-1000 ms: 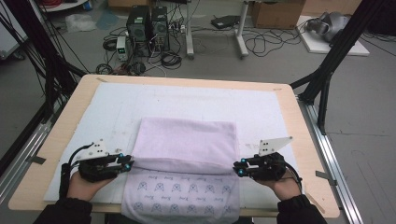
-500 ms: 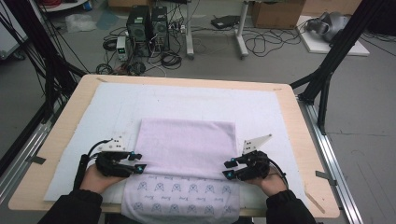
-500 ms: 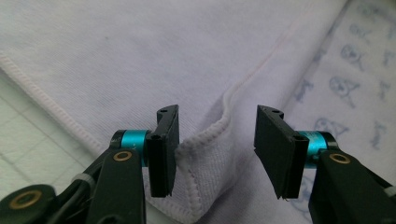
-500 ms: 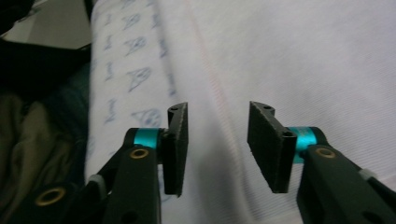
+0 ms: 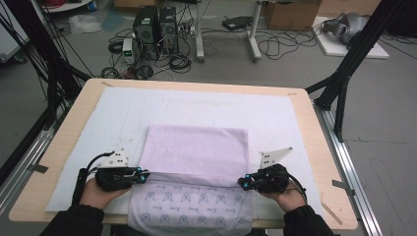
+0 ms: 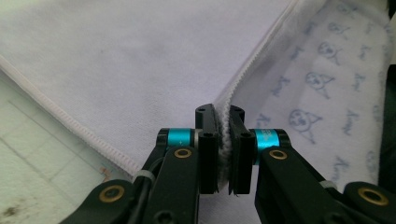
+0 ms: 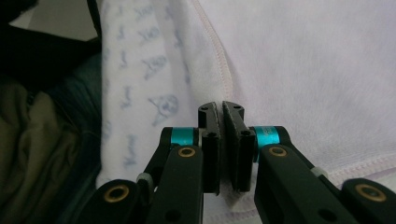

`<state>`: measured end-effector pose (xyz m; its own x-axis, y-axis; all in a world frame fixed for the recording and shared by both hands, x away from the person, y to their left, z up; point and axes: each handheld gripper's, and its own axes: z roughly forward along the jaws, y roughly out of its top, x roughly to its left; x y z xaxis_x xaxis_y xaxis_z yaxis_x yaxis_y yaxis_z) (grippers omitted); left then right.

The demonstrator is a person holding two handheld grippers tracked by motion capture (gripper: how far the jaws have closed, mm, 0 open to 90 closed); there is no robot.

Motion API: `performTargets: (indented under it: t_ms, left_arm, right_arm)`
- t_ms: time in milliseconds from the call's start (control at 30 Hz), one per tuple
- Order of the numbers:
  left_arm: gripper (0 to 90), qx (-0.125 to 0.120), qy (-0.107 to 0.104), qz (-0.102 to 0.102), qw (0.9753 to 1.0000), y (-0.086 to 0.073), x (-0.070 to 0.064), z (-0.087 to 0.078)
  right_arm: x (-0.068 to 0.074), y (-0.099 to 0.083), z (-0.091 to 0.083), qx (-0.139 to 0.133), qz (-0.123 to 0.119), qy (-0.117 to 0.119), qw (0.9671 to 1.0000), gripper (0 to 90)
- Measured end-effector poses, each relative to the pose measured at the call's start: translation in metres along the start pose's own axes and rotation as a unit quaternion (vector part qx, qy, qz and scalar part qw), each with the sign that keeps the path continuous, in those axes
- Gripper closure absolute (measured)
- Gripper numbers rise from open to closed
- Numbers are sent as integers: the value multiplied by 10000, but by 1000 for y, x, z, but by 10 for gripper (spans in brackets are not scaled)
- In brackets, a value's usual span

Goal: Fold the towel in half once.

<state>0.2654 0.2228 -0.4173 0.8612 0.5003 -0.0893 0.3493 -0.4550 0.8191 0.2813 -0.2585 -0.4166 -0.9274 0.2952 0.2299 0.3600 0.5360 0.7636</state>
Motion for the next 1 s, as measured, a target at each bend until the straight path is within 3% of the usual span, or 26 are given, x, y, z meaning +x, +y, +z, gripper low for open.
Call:
performTargets:
  t_ms: [67,133,200,267,333,467,533,600,667,733,800,867,933,1000]
  left_arm:
    - [842,-26,-36,-1,10000,-1,-7,-7]
    - [831,11,-150,27,9999,-5,-18,-14]
    - [718,58,-370,60,9993,-12,-29,-20]
    - [568,108,-344,85,9993,-16,-36,-24]
    - [514,64,-329,47,9994,-17,-34,-29]
    - [518,-15,-186,-108,9998,-14,-25,-26]
    - [528,88,-142,-130,9998,-13,-20,-18]
    - [567,183,-119,-65,9997,-13,-17,-9]
    - [566,240,-36,-109,9996,-12,-12,-2]
    - [568,205,91,-174,9996,-6,-1,4]
    - [622,236,182,-182,9994,1,10,8]
    - [635,266,416,-266,9984,10,28,15]
    - [630,214,624,-411,9970,17,43,21]
    - [618,247,1001,-473,9935,25,60,27]
  right_arm:
    - [9,3,-6,-97,-110,5,9999,858]
    - [19,2,-10,-132,-147,156,9997,855]
    - [29,-1,-13,-95,-182,274,9994,808]
    - [34,-3,-15,-99,-115,299,9994,740]
    - [32,-2,-17,-203,-121,254,9994,705]
    - [20,-1,-7,-144,-59,74,9999,645]
    - [11,-3,2,-35,-40,-78,10000,624]
    - [4,-4,9,51,76,-17,10000,629]
    - [-1,-5,13,175,30,-134,9998,620]
    - [-7,-3,12,115,130,-346,9992,620]
    - [-24,2,6,-30,330,-639,9974,557]
    - [-36,6,5,-74,481,-761,9959,511]
    - [-50,12,5,-5,452,-1067,9933,508]
    - [-65,19,5,35,443,-1316,9903,484]
